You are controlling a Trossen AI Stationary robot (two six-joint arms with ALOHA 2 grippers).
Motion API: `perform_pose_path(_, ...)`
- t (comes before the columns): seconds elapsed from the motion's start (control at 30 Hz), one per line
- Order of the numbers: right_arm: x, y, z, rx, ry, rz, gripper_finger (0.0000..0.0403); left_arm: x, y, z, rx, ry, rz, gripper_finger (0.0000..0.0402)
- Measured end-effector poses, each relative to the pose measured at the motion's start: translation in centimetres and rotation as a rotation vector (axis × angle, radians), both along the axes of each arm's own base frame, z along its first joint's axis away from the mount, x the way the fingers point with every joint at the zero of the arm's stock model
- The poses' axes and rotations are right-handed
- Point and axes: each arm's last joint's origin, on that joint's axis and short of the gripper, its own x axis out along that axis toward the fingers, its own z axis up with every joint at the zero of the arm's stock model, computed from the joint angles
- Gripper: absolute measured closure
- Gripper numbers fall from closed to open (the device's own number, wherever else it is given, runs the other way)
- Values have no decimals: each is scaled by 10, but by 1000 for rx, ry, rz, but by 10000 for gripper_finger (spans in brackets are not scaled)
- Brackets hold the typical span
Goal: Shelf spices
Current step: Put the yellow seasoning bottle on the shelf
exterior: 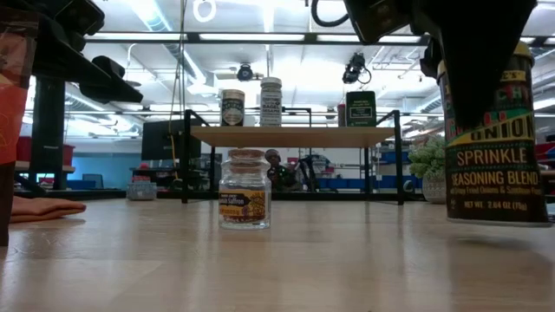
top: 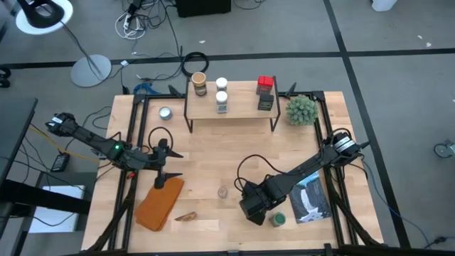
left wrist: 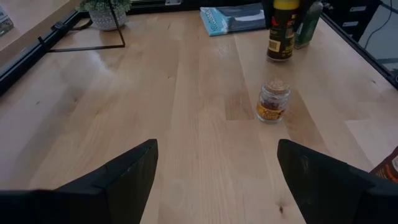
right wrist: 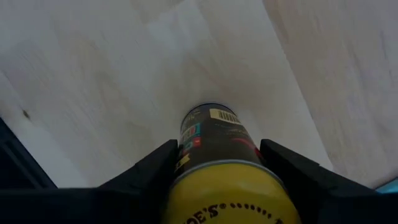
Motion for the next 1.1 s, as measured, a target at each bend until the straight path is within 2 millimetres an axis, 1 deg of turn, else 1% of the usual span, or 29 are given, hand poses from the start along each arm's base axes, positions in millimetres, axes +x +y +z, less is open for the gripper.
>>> perform_pose_path(0.17,-2,-4,6,3,-6,-12,164,0,0,0,0,-1,-1,66)
perform_pose_path(0.3,-1,-12,14,4,-3,-11,182,0,0,0,-1,-2,0,66)
perform_pose_path(0.5,6,-29,41,13,-77,2,186,0,0,0,-1,-2,0,66)
perform_pose_path(0.6,10,-41,59,-11,-102,14,183,0,0,0,0,-3,-1,66)
perform_pose_path(0.7,13,-58,79,-43,-98,30,177,0,0,0,1,-3,-1,66)
perform_pose_path(0.83,19,-88,105,-68,-119,54,184,0,0,1,1,-7,-2,66)
perform_pose_path(1.0,24,-132,136,-133,-170,84,183,0,0,1,0,-7,-2,66)
perform_pose_path(1.1,23,-161,149,-202,-172,92,175,0,0,1,0,-7,-2,66)
